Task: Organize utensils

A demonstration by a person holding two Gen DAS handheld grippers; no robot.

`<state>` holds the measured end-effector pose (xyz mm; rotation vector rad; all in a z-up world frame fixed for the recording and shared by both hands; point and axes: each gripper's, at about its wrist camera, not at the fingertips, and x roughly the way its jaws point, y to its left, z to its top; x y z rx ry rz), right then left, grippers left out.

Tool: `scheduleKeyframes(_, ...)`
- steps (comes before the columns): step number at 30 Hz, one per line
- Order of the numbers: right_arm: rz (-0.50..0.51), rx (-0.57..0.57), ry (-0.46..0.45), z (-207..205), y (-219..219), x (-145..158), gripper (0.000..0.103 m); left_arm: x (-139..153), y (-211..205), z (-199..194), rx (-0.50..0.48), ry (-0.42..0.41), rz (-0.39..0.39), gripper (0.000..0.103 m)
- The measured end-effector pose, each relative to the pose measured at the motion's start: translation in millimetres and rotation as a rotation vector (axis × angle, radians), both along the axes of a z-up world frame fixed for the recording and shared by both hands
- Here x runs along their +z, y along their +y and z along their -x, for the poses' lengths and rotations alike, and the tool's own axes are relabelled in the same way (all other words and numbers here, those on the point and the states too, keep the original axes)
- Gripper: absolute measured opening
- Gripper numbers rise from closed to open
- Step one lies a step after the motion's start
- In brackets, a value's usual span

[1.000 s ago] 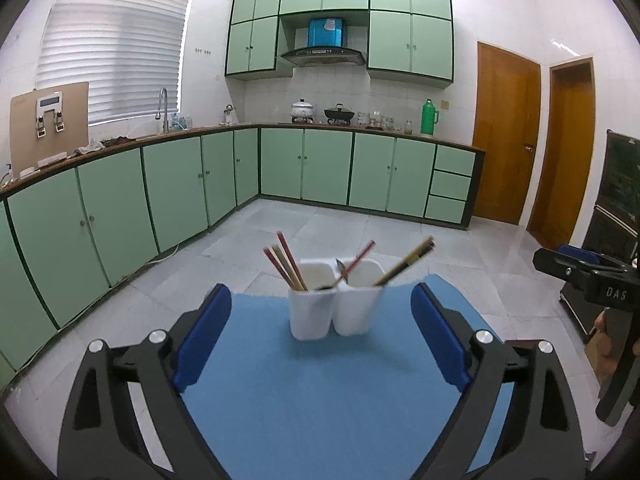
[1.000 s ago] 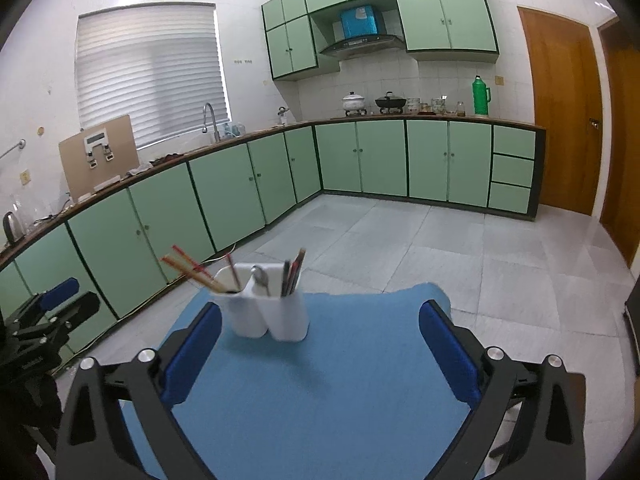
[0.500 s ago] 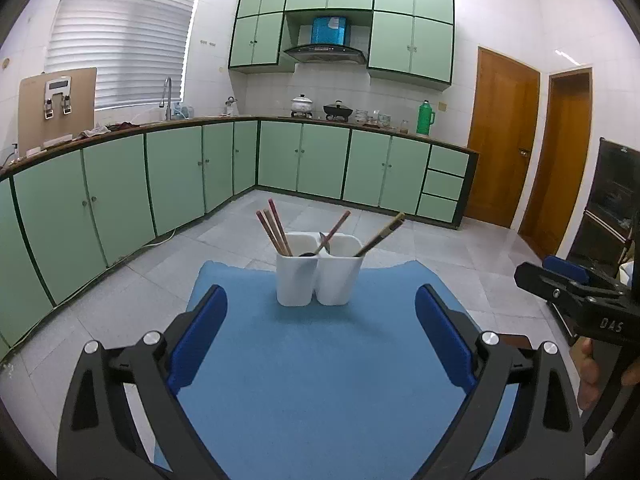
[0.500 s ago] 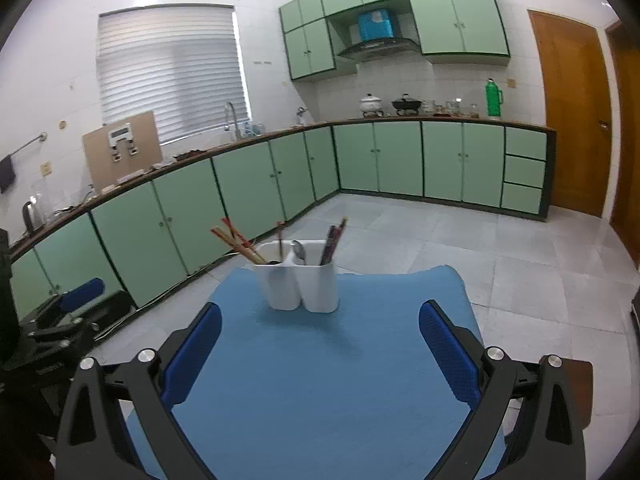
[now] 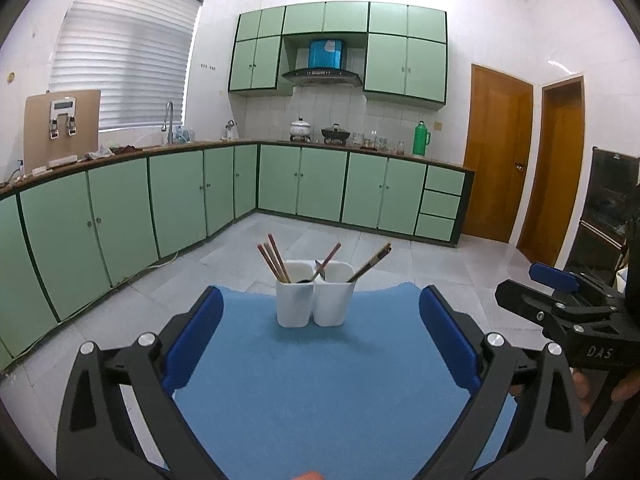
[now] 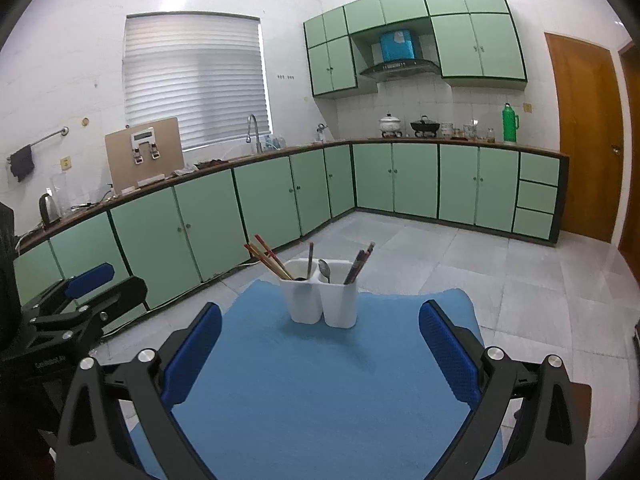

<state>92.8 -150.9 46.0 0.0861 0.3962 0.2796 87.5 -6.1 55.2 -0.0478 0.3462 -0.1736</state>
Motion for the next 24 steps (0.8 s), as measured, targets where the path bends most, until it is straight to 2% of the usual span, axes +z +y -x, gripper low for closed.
scheduleKeyframes(8, 0.009, 0.015, -0.031, 6.9, 5.7, 9.0, 0.097, 8.5, -4.3, 9.0, -0.002, -0.023, -0.022, 0.096)
scheduleKeyframes(24, 0.009, 0.020, -0.040, 8.3, 4.5, 8.6, 0.097, 10.0, -1.3, 10.6, 0.000, -0.031, -0.025, 0.095)
